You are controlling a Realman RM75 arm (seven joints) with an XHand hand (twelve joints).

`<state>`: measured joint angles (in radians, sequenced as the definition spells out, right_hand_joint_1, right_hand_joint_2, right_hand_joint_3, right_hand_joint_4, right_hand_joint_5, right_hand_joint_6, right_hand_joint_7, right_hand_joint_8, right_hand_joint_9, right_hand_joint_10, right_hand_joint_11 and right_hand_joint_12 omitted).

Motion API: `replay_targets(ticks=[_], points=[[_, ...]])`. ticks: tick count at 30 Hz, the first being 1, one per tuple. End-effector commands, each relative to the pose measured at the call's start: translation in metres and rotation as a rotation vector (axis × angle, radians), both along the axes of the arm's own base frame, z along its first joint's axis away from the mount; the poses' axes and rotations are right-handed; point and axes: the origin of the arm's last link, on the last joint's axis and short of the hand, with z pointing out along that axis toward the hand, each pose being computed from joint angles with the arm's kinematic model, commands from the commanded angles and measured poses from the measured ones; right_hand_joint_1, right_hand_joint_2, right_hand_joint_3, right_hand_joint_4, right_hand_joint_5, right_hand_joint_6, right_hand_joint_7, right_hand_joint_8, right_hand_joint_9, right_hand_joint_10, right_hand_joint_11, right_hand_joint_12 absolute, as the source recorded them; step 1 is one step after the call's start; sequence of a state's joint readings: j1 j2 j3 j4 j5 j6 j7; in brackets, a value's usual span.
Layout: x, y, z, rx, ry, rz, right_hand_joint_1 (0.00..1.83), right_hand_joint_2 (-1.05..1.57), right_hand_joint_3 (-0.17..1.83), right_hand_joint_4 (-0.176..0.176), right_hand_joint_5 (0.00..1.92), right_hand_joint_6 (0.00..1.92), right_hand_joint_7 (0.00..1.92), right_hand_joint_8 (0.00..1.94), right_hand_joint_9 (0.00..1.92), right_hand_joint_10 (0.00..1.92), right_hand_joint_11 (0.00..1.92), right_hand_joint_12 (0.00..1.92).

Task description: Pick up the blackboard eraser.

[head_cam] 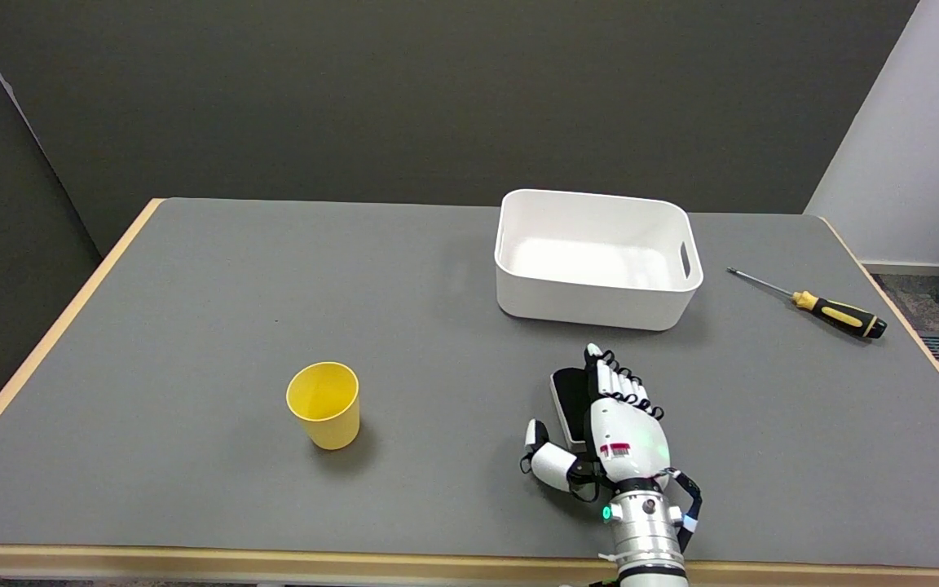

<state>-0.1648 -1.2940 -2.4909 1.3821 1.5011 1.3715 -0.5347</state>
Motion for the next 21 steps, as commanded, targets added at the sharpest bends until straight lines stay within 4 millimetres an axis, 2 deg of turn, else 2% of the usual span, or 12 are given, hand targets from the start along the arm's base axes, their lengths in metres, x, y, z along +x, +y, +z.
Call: replay_targets(ticks=[1, 4, 6, 8, 10, 11, 15, 17, 19, 21], points=[[-0.003, -0.009, -0.001, 0.035, -0.014, -0.018, 0.82, 0.77, 0.89, -0.176, 0.05, 0.31, 0.16, 0.60, 0.22, 0.99, 0.16, 1.43], [-0.003, -0.010, -0.001, 0.036, -0.008, -0.013, 0.90, 0.85, 0.90, -0.176, 0.07, 0.33, 0.16, 0.77, 0.28, 1.15, 0.24, 1.53], [-0.002, -0.011, 0.000, 0.035, -0.006, -0.008, 0.96, 0.92, 0.87, -0.176, 0.08, 0.35, 0.11, 1.08, 0.33, 1.35, 0.24, 1.71], [-0.001, -0.012, 0.000, 0.036, 0.001, -0.003, 1.00, 0.92, 0.91, -0.176, 0.09, 0.35, 0.10, 1.21, 0.31, 1.51, 0.15, 1.81], [0.001, -0.013, 0.000, 0.047, 0.021, 0.010, 1.35, 1.28, 0.27, -0.176, 0.09, 0.47, 0.20, 1.79, 0.49, 1.87, 0.02, 1.91], [0.001, -0.014, 0.000, 0.052, 0.032, 0.017, 1.41, 1.34, 0.17, -0.176, 0.08, 0.53, 0.22, 1.88, 0.51, 1.92, 0.00, 1.92], [0.010, -0.016, 0.000, 0.069, 0.086, 0.069, 1.41, 1.30, 0.24, -0.176, 0.09, 0.80, 0.23, 1.90, 0.53, 1.92, 0.00, 1.92], [0.016, -0.018, 0.001, 0.073, 0.120, 0.107, 1.41, 1.30, 0.25, -0.176, 0.10, 0.86, 0.24, 1.91, 0.52, 1.92, 0.00, 1.92], [0.024, -0.019, 0.002, 0.081, 0.160, 0.153, 1.42, 1.29, 0.26, -0.176, 0.14, 0.97, 0.38, 1.94, 0.38, 1.92, 0.00, 1.92], [0.032, -0.020, 0.002, 0.089, 0.202, 0.202, 1.42, 1.28, 0.28, -0.176, 0.16, 1.02, 0.38, 1.94, 0.38, 1.92, 0.00, 1.92]])
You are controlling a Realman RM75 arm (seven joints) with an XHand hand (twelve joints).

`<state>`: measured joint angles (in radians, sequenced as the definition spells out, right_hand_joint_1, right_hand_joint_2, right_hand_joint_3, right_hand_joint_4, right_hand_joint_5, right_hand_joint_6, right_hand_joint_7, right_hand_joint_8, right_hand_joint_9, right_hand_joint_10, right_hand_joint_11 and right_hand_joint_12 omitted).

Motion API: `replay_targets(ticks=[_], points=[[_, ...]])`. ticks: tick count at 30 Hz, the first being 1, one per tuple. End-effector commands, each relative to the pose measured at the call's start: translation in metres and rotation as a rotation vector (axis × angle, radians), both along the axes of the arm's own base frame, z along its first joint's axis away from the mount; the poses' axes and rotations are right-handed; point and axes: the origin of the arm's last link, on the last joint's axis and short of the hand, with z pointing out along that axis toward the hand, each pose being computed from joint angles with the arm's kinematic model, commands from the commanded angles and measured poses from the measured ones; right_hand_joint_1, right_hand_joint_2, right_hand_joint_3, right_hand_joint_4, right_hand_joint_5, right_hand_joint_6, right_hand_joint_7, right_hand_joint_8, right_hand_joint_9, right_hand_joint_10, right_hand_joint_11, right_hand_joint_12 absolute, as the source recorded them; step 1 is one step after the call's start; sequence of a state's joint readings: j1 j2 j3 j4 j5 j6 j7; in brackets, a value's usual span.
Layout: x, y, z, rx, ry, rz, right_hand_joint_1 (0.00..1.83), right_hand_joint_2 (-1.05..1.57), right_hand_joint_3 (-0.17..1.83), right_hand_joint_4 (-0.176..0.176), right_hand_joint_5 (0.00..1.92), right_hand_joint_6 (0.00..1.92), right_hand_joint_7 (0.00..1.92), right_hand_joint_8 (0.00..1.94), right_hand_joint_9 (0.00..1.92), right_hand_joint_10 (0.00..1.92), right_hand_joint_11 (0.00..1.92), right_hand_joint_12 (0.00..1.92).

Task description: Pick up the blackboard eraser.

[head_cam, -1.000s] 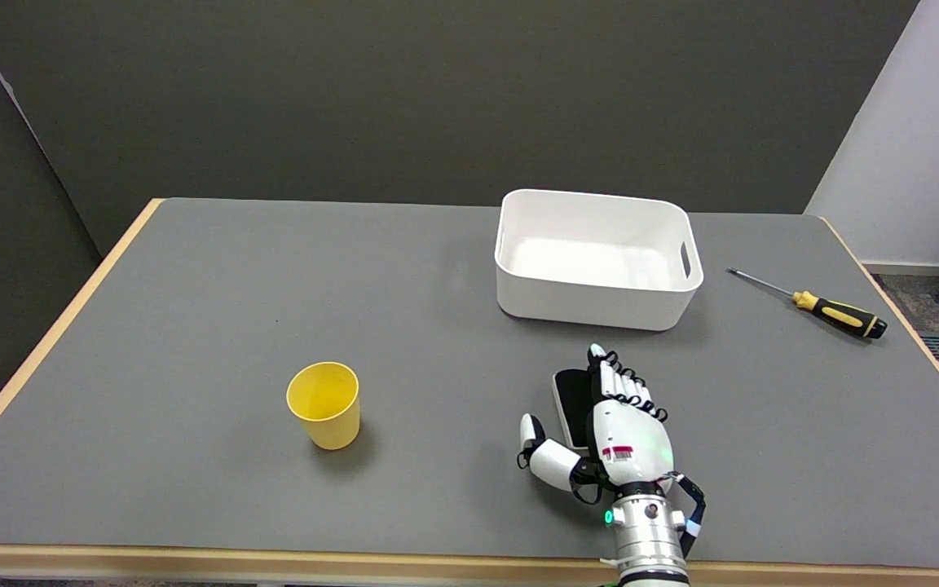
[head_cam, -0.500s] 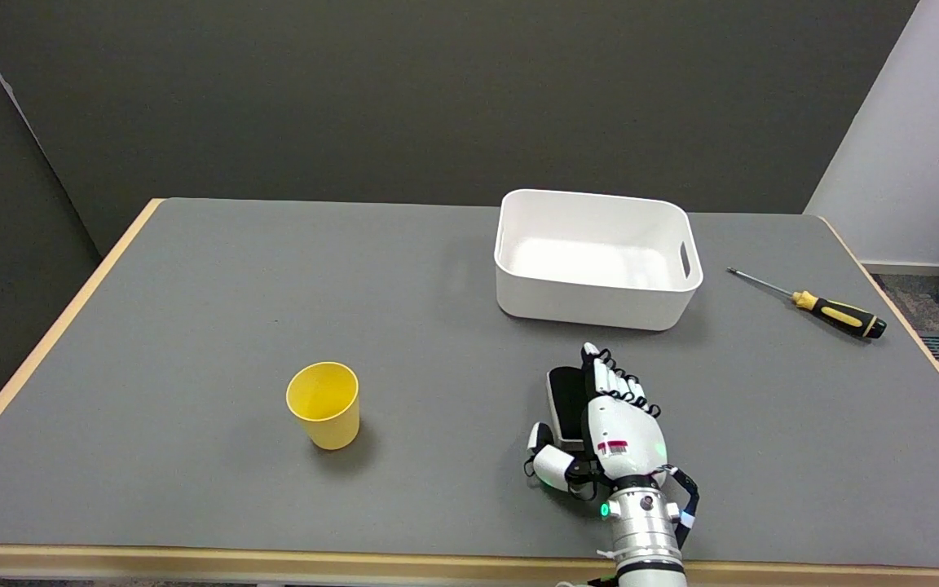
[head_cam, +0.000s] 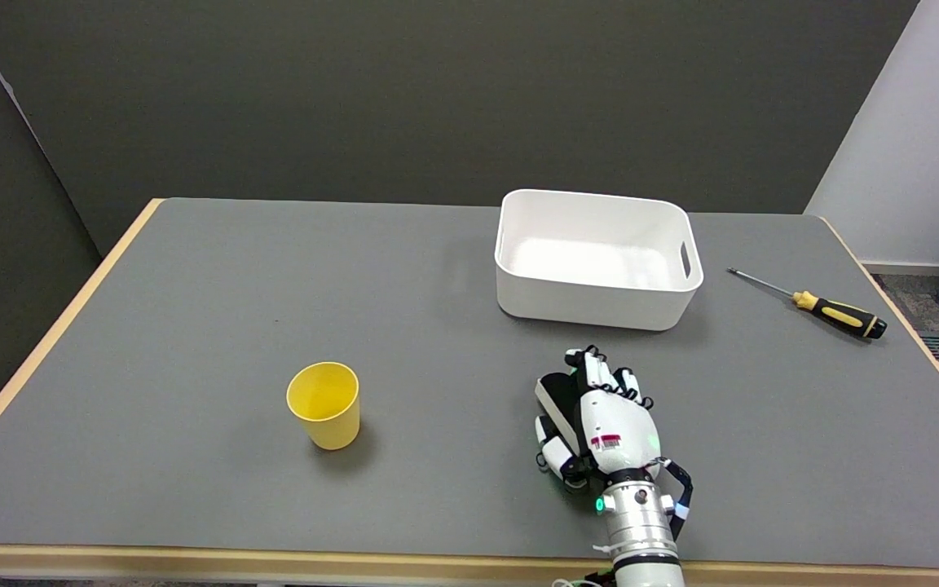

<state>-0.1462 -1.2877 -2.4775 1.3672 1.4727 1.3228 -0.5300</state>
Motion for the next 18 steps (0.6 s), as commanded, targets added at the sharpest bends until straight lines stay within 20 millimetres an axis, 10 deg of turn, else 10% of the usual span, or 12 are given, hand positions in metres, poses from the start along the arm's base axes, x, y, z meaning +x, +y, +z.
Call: replay_targets(ticks=[1, 18], points=[[0.035, -0.011, 0.003, 0.048, 0.193, 0.215, 1.42, 1.26, 0.31, -0.176, 0.17, 1.04, 0.39, 1.94, 0.39, 1.92, 0.02, 1.92], [0.139, -0.051, 0.027, 0.065, 0.469, 0.638, 1.22, 1.18, 0.55, -0.176, 0.26, 1.13, 0.46, 1.94, 0.72, 1.92, 0.35, 1.92]])
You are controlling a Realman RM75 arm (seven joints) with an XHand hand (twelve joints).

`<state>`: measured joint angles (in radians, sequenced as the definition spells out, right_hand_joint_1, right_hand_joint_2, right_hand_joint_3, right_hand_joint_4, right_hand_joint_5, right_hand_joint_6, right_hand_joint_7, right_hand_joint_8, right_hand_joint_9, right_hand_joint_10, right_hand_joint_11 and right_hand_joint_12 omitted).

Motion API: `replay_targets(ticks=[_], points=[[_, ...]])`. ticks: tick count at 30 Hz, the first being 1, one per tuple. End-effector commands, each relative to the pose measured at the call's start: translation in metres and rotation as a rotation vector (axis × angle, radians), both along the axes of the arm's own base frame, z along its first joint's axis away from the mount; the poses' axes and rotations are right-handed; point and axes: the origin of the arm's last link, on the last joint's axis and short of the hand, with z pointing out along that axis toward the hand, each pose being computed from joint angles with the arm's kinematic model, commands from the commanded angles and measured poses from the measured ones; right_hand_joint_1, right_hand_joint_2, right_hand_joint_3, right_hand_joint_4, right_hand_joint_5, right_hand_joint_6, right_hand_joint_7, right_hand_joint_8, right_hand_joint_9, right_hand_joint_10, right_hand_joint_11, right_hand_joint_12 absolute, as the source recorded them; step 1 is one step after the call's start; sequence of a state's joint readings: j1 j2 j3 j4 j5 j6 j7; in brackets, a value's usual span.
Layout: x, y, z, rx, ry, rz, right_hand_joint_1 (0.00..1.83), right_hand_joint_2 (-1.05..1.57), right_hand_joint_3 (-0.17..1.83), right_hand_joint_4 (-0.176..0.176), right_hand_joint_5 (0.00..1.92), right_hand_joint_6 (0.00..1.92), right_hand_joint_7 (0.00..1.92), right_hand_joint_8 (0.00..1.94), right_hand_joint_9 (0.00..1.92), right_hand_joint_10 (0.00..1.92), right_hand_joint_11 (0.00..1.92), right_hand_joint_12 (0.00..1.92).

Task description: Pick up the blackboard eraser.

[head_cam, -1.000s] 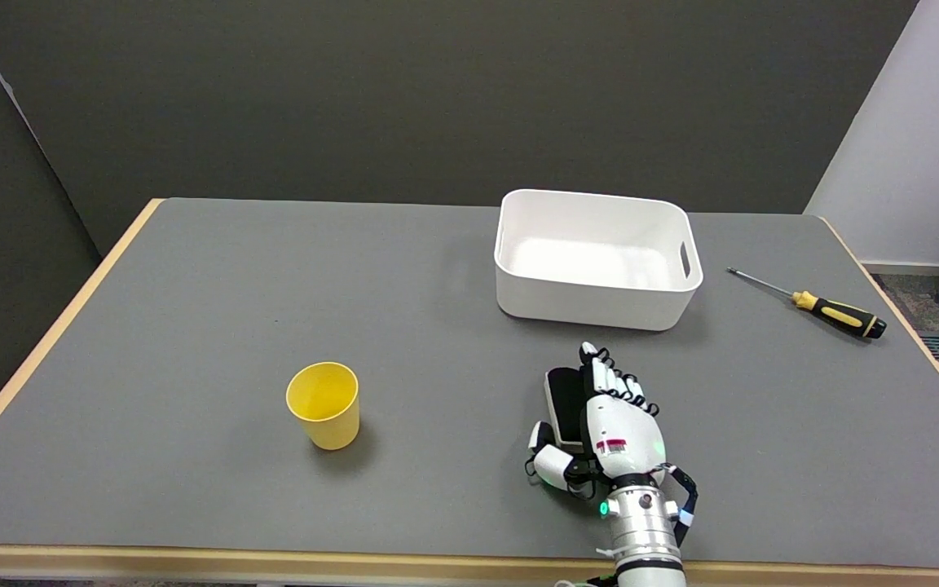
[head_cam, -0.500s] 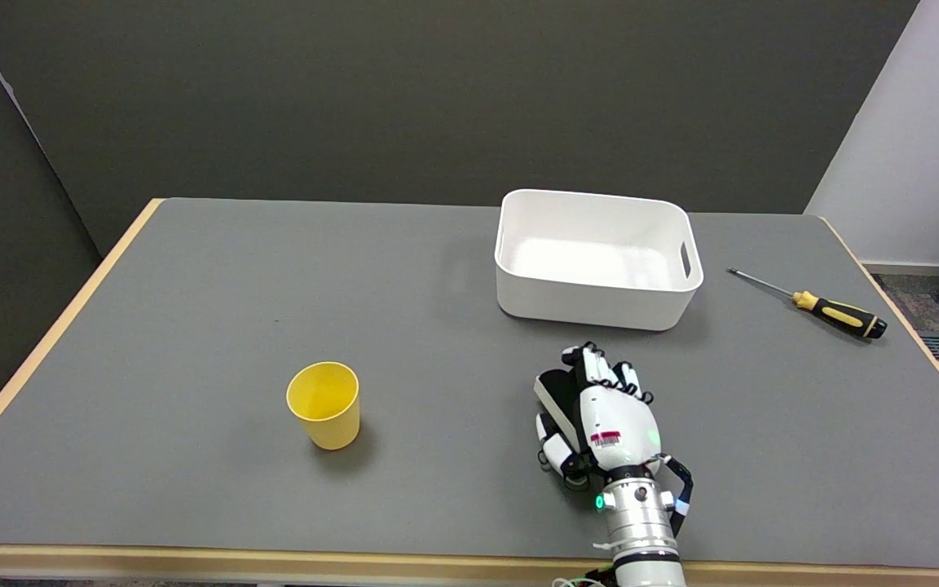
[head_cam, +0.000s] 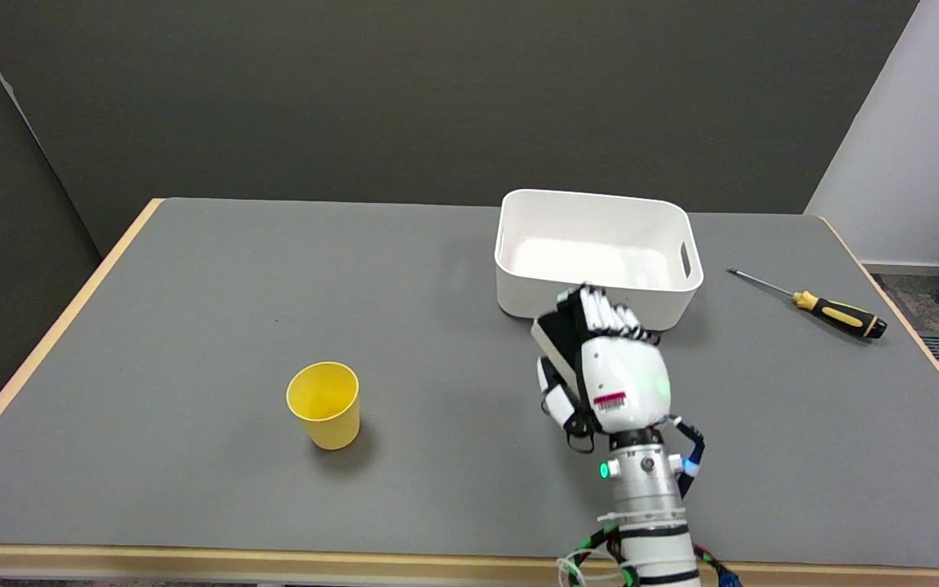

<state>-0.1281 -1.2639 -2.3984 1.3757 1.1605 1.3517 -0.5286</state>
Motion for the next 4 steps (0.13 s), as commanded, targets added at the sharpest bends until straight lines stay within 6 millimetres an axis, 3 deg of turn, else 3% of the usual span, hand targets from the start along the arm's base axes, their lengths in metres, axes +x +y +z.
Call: replay_targets(ticks=[1, 4], points=[[0.094, -0.045, 0.030, 0.001, 0.260, 0.376, 1.22, 1.18, 0.55, -0.176, 0.26, 1.13, 0.46, 1.94, 0.73, 1.92, 0.35, 1.92], [0.102, -0.076, 0.056, -0.015, 0.222, 0.372, 1.22, 1.18, 0.55, -0.176, 0.25, 1.13, 0.46, 1.94, 0.73, 1.92, 0.35, 1.92]])
